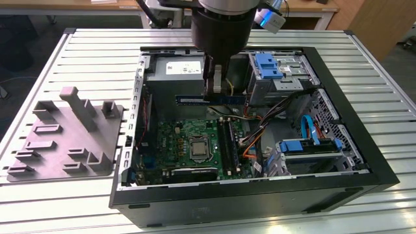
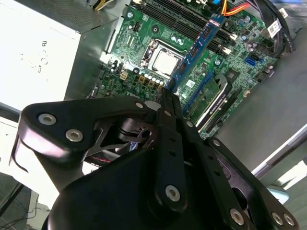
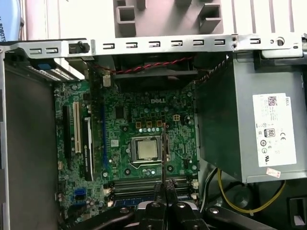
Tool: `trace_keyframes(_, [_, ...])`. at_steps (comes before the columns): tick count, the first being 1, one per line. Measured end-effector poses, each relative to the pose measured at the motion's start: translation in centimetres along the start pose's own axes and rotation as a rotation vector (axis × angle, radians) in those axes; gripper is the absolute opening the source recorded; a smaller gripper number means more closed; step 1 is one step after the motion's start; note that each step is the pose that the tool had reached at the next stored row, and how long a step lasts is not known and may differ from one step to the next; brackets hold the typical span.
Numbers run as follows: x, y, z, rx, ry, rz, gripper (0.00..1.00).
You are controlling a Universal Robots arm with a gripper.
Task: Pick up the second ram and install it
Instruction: 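Pick up the second ram and move it above second insertion slot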
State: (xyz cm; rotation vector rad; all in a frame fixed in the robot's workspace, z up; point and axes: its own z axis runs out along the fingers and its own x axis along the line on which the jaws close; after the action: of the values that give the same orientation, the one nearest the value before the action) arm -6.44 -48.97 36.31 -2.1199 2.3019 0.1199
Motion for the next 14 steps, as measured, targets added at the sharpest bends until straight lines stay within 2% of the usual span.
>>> trace_keyframes(8, [0.08,-0.09,1.35,-0.0004,0.0000,0.000,0.12])
trace_keyframes(14, [0.35,-0.17,1.77,-0.0006,0.0001,0.000,0.12])
